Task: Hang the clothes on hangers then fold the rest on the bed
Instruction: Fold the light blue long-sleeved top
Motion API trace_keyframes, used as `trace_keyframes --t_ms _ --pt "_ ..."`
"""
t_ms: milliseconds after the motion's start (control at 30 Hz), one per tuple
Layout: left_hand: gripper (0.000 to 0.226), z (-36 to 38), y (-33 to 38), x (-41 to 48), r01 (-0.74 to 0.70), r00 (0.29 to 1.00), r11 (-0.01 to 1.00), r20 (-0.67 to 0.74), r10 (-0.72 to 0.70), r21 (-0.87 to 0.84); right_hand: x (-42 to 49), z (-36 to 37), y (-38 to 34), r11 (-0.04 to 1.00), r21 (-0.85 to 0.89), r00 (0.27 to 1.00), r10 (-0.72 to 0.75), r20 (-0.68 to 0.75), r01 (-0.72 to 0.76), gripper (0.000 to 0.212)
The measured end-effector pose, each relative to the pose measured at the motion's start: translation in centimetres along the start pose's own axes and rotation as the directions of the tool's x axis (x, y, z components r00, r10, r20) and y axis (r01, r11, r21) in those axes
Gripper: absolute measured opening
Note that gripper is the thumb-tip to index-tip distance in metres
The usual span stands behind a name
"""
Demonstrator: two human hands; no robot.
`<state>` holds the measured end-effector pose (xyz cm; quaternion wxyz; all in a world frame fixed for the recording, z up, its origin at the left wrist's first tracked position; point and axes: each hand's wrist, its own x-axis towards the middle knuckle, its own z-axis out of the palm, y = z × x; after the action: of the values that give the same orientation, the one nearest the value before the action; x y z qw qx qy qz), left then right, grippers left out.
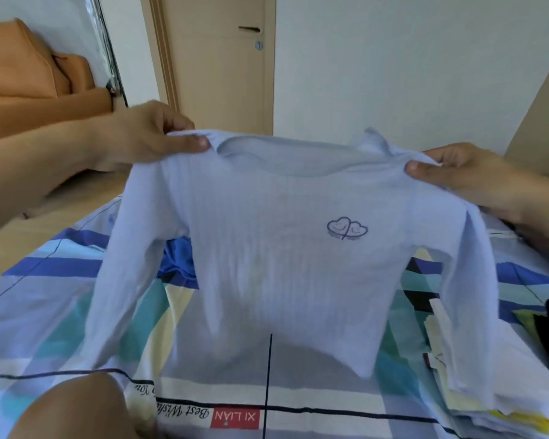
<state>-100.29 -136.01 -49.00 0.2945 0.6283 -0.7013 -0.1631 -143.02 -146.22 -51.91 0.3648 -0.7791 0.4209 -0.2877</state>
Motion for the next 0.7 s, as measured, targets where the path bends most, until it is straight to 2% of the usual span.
trace_keyframes --t_ms 100,233,267,333,433,533,600,700 --pt "0.05 4.7 -4.7 2.8 0.128 0.986 0.987 0.099 -0.137 0.093 3.1 3.5 5.5 0.986 -0.125 0.993 0.112 0.025 -0.108 0.032" --pt "0.021 13.1 -11.9 4.8 0.218 0.975 0.923 -0.024 -0.222 0.317 5.8 9.6 14.4 0.946 -0.219 0.971 0.231 -0.056 -0.238 0.027" --pt "0.019 15.3 -13.2 4.7 0.235 0.969 0.907 -0.017 -0.245 0.348 6.0 11.0 16.3 0.919 -0.257 0.954 0.294 -0.054 -0.298 0.03" --pt "0.026 19.8 -14.3 4.1 0.182 0.97 0.912 0.083 -0.227 0.369 5.7 12.9 19.7 0.842 -0.365 0.906 0.424 -0.008 -0.397 0.047" --pt "0.028 25.2 -12.8 2.7 0.003 0.972 0.955 0.224 -0.073 0.296 4.3 13.6 21.4 0.757 -0.484 0.837 0.54 0.085 -0.439 0.065" --pt "0.026 29.6 -10.1 2.4 -0.09 0.959 0.973 0.284 0.027 0.213 2.4 12.9 20.5 0.683 -0.541 0.751 0.646 0.135 -0.49 0.08" --pt "0.027 32.1 -8.7 3.2 -0.116 0.949 0.977 0.309 0.056 0.179 1.6 12.4 19.2 0.605 -0.642 0.683 0.71 0.169 -0.471 0.098" --pt "0.033 35.1 -7.5 5.2 -0.086 0.96 0.977 0.28 0.029 0.193 0.9 12.5 18.2 0.548 -0.753 0.656 0.725 0.209 -0.365 0.117"
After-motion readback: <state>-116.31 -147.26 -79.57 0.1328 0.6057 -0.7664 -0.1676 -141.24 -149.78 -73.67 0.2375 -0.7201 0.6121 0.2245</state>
